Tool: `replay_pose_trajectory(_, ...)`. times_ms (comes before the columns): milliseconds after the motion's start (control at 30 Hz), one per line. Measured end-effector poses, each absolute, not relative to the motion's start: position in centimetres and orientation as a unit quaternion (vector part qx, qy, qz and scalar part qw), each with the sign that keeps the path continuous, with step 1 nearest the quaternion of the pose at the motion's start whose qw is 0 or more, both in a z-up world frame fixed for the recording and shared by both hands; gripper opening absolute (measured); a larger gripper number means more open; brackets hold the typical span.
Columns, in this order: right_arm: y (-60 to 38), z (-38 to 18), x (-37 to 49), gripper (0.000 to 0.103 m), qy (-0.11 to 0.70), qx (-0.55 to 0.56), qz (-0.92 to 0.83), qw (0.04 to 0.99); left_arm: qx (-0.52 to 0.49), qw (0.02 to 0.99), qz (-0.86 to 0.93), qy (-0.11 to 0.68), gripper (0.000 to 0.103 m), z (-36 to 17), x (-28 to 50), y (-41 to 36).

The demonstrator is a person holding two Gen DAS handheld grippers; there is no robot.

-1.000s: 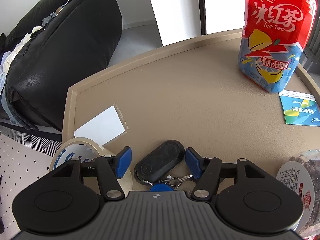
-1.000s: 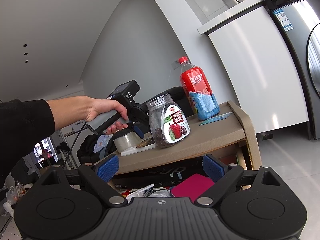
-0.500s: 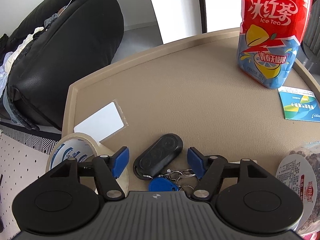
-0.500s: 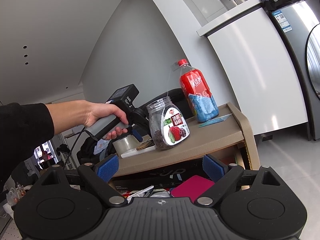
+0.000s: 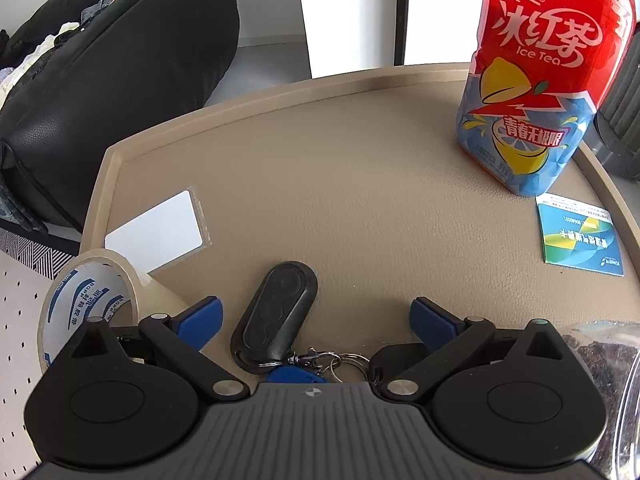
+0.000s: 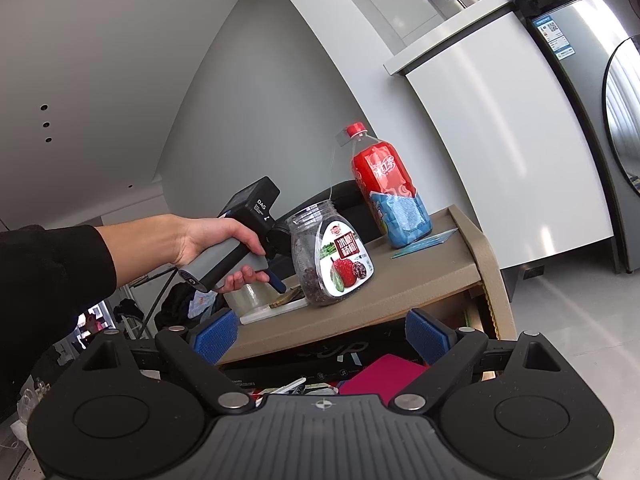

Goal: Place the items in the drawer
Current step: 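Lift the black car key with its blue tag off the cabinet top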

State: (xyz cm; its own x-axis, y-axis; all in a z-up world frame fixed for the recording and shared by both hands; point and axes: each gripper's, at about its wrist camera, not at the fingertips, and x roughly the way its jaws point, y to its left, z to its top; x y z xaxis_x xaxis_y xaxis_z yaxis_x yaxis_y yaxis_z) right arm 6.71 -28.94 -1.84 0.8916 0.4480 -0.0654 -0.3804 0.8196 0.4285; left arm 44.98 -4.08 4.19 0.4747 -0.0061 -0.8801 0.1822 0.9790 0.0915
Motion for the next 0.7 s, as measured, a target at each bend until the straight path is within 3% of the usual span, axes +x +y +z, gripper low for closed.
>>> replay_pose_trajectory(200,-28.5,-1.6,6.2,0.094,0.077,0.195,0.222,0.952,0.073,0.85,-0.063,0.518,0.087,4.5,45.0,-4.4)
replay_pose_trajectory(267,-28.4,-1.6,6.1,0.094,0.076,0.195,0.223,0.952,0.081,0.849,-0.071,0.517,0.073,4.8,44.7,-4.3)
replay_pose_trajectory(367,-28.5,-1.5,6.2,0.094,0.076,0.196,0.221,0.952,0.085,0.845,-0.073,0.523,0.062,5.1,44.4,-3.9)
replay_pose_trajectory(700,-28.7,-1.4,6.2,0.095,0.073,0.201,0.221,0.952,0.091,0.847,-0.083,0.516,0.048,5.6,43.5,-3.1)
